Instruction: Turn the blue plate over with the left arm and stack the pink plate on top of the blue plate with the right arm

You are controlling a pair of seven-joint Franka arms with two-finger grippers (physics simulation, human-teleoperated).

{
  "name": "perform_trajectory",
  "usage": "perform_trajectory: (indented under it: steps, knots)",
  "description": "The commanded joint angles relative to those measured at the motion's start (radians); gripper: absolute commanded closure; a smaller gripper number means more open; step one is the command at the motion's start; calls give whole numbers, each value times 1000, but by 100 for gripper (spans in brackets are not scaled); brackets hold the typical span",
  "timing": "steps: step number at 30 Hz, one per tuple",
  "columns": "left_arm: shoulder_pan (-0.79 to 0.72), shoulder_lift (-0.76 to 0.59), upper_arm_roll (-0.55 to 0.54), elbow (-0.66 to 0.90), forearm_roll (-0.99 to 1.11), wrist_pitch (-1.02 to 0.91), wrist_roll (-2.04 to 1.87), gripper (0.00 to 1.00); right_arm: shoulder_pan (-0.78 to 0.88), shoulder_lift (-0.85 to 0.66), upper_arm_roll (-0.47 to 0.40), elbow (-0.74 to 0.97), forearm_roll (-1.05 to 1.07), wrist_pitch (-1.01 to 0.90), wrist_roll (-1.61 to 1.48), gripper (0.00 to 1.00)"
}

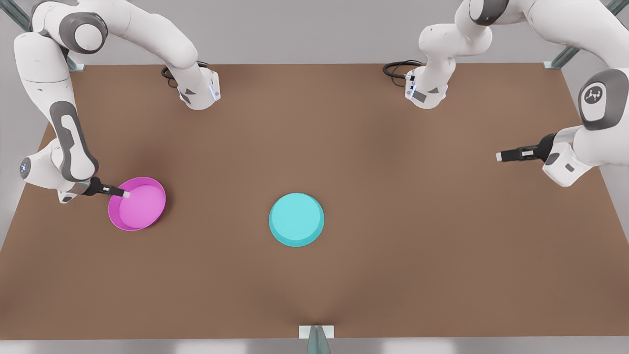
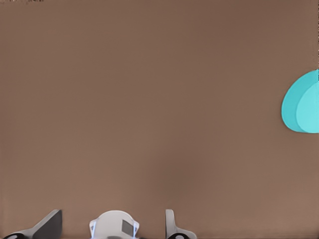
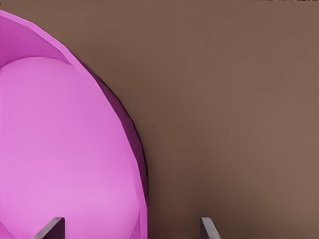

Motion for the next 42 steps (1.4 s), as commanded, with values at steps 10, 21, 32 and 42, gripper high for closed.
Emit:
perform_trajectory:
  steps: [10, 21, 32, 42]
  knots:
    - [0, -2, 1, 1, -1, -14, 133, 0, 14, -28, -1, -15, 2, -9, -135, 73]
    - [0, -1, 6, 24, -18, 3, 133, 0, 17, -48, 97, 35, 10, -41, -112, 79]
    - [0, -6, 1, 27, -19, 2, 125, 0, 243, -26, 276, 121, 45, -41, 215, 79]
    - [-2, -7, 0, 27, -18, -3, 116, 0, 539, -112, 361, 123, 47, -21, 844, 79]
